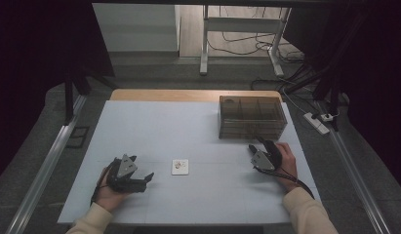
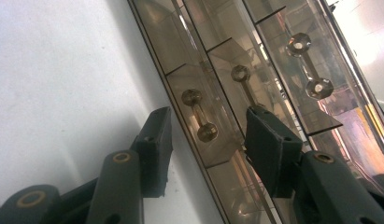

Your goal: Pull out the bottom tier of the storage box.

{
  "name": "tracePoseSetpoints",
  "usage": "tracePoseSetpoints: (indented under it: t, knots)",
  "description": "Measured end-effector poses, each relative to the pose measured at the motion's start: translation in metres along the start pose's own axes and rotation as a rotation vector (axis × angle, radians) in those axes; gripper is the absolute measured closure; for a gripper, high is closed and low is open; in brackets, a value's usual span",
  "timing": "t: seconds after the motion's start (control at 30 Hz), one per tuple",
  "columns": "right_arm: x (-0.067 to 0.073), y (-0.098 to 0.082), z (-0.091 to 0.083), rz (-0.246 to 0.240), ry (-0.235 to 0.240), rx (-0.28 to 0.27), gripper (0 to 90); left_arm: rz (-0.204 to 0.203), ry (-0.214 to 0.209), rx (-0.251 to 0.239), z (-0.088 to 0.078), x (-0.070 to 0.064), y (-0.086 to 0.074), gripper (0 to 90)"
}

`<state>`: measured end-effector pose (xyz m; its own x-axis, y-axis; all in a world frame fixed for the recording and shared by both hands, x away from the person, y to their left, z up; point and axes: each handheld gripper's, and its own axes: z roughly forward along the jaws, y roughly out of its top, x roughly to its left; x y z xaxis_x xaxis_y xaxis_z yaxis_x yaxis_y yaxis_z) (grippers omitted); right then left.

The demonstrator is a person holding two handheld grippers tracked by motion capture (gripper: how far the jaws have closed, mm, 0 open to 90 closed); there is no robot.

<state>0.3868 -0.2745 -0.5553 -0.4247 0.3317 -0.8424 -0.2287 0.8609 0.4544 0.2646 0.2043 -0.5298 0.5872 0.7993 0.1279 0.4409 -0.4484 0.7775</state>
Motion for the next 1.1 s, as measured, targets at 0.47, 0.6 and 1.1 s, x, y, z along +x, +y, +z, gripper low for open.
tracePoseSetpoints:
  t: [0.47, 0.6, 1.1]
  knots:
    - [0.0006, -0.0008, 0.0037, -0.025, 0.003, -0.003, 53.4, 0.004, 0.004, 0.004, 0.0000, 0.0000, 0.0000, 12.3]
    - [0.0009, -0.0009, 0.0047, -0.023, 0.001, -0.007, 53.5, 0.005, 0.005, 0.004, 0.0000, 0.0001, 0.0000, 12.3]
    - [0.0008, -0.0013, 0.0082, -0.020, 0.005, -0.014, 55.7, 0.004, 0.006, 0.006, 0.0005, 0.0002, -0.0001, 12.4]
